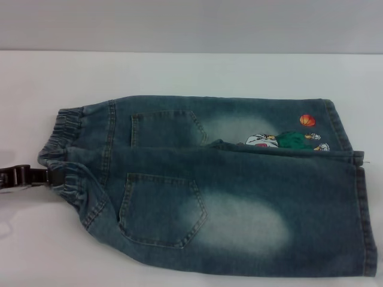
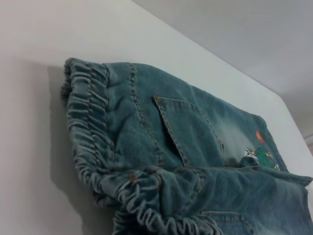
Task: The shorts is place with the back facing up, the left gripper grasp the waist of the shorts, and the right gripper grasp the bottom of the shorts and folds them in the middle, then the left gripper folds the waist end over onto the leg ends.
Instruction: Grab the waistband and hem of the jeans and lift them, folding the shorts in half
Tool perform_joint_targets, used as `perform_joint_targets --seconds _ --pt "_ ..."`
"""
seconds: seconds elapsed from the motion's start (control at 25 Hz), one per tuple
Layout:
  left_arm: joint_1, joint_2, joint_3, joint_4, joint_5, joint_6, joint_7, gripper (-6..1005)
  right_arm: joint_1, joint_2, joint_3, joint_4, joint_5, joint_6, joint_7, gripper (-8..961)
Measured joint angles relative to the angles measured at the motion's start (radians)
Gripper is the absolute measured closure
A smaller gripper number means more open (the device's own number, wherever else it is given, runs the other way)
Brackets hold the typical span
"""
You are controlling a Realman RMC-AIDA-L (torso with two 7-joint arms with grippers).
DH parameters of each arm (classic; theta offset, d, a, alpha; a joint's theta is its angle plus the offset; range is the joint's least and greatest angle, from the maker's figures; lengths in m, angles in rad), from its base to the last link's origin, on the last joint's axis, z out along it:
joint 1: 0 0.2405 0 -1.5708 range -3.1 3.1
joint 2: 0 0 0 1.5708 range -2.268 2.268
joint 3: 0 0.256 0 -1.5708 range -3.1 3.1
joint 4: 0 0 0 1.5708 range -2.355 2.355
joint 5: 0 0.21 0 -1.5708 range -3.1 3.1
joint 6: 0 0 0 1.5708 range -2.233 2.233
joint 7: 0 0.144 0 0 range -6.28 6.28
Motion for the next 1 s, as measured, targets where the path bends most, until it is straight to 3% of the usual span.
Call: perform_joint_targets --seconds 1.0 --pt "-0.002 0.0 0.001 0.001 0.0 0.0 0.0 958 0.039 0.079 0.011 -0.052 -0.045 0.037 0.001 310"
